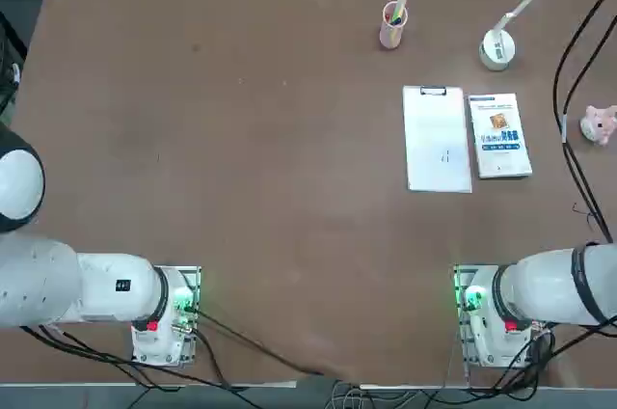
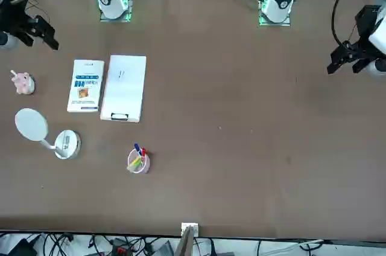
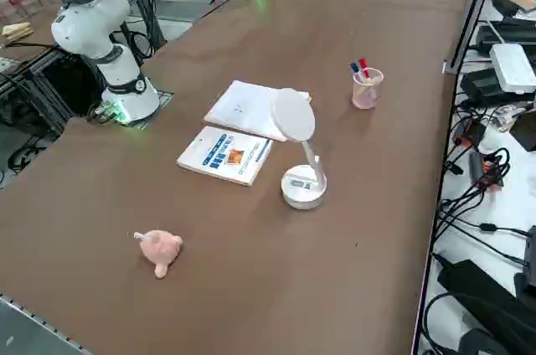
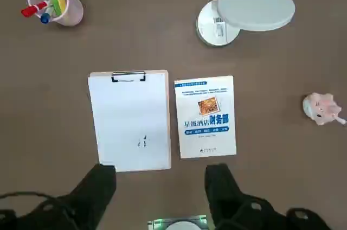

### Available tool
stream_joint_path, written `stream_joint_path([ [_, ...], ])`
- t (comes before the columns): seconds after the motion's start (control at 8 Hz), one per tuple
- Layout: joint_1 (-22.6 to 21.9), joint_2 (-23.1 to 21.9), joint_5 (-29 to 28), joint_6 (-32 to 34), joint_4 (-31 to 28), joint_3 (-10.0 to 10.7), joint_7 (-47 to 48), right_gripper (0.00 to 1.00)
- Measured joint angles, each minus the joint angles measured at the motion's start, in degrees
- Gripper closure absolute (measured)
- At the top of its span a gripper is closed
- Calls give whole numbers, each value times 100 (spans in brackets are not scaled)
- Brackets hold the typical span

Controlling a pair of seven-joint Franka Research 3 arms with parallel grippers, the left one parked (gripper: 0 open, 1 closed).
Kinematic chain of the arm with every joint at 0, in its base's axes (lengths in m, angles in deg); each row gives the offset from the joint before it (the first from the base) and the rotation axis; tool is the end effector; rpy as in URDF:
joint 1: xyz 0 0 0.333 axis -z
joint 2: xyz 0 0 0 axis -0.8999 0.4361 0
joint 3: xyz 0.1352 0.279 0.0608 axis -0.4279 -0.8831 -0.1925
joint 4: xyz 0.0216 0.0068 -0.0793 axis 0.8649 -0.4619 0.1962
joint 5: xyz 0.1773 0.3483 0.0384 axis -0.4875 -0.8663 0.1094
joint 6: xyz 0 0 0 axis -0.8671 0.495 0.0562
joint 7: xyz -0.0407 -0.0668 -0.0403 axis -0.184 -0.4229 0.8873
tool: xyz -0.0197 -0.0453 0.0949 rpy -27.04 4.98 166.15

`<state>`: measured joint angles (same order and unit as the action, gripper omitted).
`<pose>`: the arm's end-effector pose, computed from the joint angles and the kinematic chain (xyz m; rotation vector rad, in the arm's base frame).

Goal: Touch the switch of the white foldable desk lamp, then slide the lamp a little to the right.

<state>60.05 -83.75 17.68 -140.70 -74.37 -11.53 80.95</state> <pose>0.5165 0.0307 0.6444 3.0794 -0.1327 -0.0703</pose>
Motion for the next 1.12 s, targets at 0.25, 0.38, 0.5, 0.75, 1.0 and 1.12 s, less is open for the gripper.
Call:
stream_joint_path([
  [0.25,3,7,-13,0,0,6,0,0],
  [0.38,4,51,-13,-2,-4,8,0,0],
  [0.5,4,169,-5,-42,-16,8,0,0],
  [0.75,-3,663,140,-359,-73,7,4,0],
  [1.0,-8,1434,375,-896,-115,4,7,0],
  [1.12,-13,1829,467,-1170,-118,4,25,0],
])
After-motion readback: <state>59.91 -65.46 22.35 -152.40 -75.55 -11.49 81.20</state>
